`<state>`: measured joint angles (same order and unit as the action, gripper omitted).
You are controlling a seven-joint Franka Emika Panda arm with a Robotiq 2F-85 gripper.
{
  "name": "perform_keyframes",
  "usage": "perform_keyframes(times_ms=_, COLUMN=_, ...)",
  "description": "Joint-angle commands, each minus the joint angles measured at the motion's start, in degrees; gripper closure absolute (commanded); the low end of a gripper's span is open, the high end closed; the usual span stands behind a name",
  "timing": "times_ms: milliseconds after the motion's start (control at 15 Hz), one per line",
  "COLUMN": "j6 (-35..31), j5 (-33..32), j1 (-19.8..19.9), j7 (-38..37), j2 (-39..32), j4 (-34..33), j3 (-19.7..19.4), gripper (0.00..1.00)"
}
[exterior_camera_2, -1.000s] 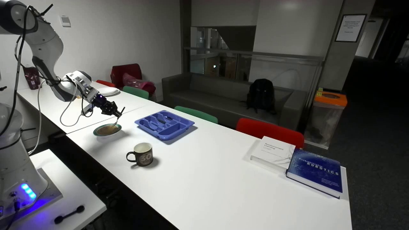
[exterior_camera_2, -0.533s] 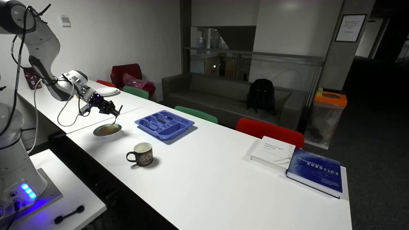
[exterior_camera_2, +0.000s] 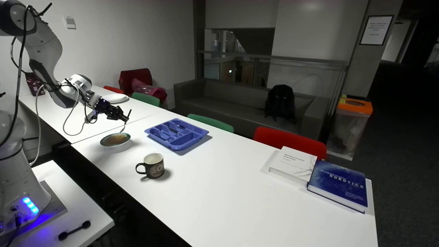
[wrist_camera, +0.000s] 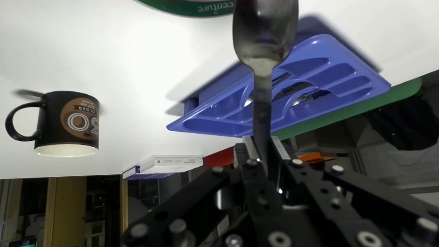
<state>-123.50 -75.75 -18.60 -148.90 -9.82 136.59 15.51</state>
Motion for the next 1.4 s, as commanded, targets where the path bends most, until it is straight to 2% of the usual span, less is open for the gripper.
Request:
perform_keyframes(times_ms=0, j6=-2.0, j5=-3.2, j1=1.5, j7=0.1, j2=0.5, j4=0.8, j3=-0.6, gripper=0.97)
perform_keyframes(times_ms=133, j6=-5.2, j5=-3.8, j1=2.4, j7=0.1, j2=-0.1, j4=1.3, j3=-0.8, gripper=0.97)
perform_keyframes(times_ms=200, j6=-2.1, j5=-1.6, j1=1.4, j7=0.2, j2=-0.5, j4=0.0, j3=-0.2, gripper=0.87)
perform_keyframes(times_ms=333, j6=-3.7, j5=-2.1, j1=1.9, j7=0.1, j2=-1.2, j4=0.0, j3=-0.4, gripper=0.87)
perform_keyframes(times_ms=1067, j6=-3.8, j5=-2.2, j1=1.9, j7=0.1, j2=-1.5, j4=0.0, j3=-0.5, gripper=0.87)
perform_keyframes(times_ms=1133, j6=-3.8, j5=-2.2, j1=1.9, j7=0.1, j2=-1.5, j4=0.0, j3=-0.5, gripper=0.97)
perform_keyframes(times_ms=1333, j6=-3.2, j5=-2.7, j1=1.6, j7=0.1, j2=-2.4, j4=-0.3, j3=-0.4, gripper=0.97)
